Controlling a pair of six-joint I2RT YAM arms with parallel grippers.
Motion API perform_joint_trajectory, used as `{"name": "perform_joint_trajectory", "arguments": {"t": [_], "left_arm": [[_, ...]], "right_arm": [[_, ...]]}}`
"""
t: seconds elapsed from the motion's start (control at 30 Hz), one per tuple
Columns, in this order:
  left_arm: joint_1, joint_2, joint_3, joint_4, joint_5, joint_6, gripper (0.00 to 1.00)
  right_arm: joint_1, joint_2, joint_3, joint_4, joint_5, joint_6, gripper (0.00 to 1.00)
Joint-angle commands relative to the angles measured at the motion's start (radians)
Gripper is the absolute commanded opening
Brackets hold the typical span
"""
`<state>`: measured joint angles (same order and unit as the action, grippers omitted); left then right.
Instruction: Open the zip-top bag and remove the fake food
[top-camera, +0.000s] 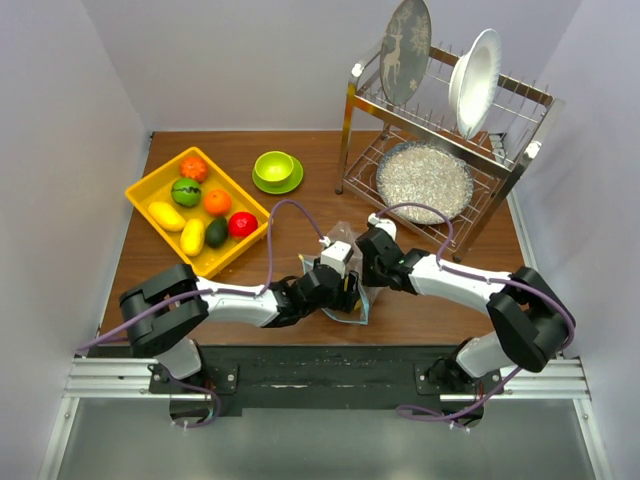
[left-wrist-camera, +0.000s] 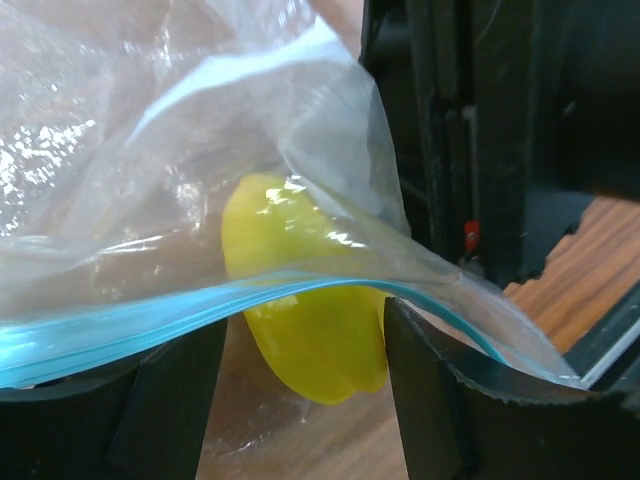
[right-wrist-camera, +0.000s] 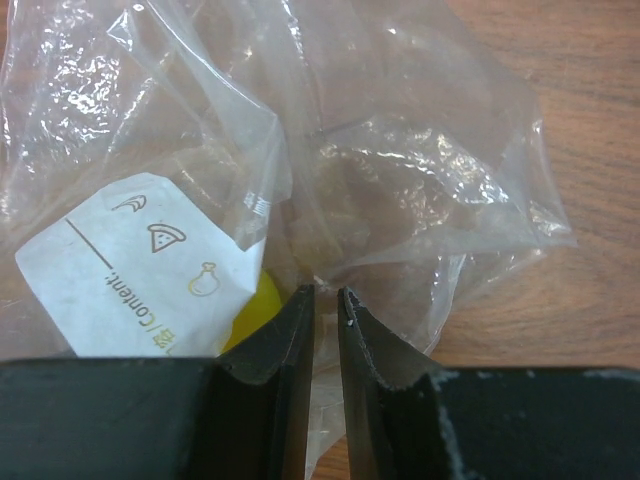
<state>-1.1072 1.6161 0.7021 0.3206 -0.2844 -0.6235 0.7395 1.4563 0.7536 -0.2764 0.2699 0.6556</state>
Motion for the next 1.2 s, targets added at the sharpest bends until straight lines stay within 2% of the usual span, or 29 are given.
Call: {"name": "perform_joint_trajectory", "arguments": {"t": [0.0,0.17,0.2,0.23,0.37,0.6,0.7,0.87,1.03,1.17], "left_arm": [[-0.011,0.025,0.051,-0.031,-0.055,0.019,0.66],[-0.011,0.013,0.054,-0.015,-0.039,0.008,0.56],[-0.011,0.013,0.057,-0.018,-0.039,0.004,0.47],[-0.011,0.013,0.059,-0.021,-0.038,0.004,0.42],[-0.011,-0.050,0.030,-0.031,-0.038,-0.018,0.28],[0.001,-0.200,0.000,-0.093,-0.015,-0.065,0.24],[0.036,-0.232,-0.001,-0.132,0.057,-0.090,0.22],[0.079,-0.301,-0.010,-0.254,0.174,-0.085,0.21],[0.090,-0.392,-0.036,-0.429,0.200,-0.077,0.21],[0.093,-0.516,-0.067,-0.508,0.209,-0.093,0.21]], "right_arm": [[0.004,0.007,0.047,0.005,0.035,0.015,0.19],[0.004,0.004,0.047,-0.003,0.069,0.015,0.18],[0.003,-0.004,0.046,-0.004,0.074,0.018,0.16],[0.004,-0.008,0.043,-0.003,0.083,0.021,0.16],[0.000,-0.031,0.043,-0.021,0.137,0.022,0.10],[-0.002,-0.047,0.007,0.005,0.186,0.033,0.03],[-0.002,-0.044,-0.008,0.016,0.199,0.038,0.03],[-0.012,-0.045,-0.013,0.014,0.230,0.036,0.04],[-0.048,-0.036,-0.020,0.040,0.224,0.033,0.04],[-0.069,-0.027,-0.023,0.063,0.200,0.029,0.04]]}}
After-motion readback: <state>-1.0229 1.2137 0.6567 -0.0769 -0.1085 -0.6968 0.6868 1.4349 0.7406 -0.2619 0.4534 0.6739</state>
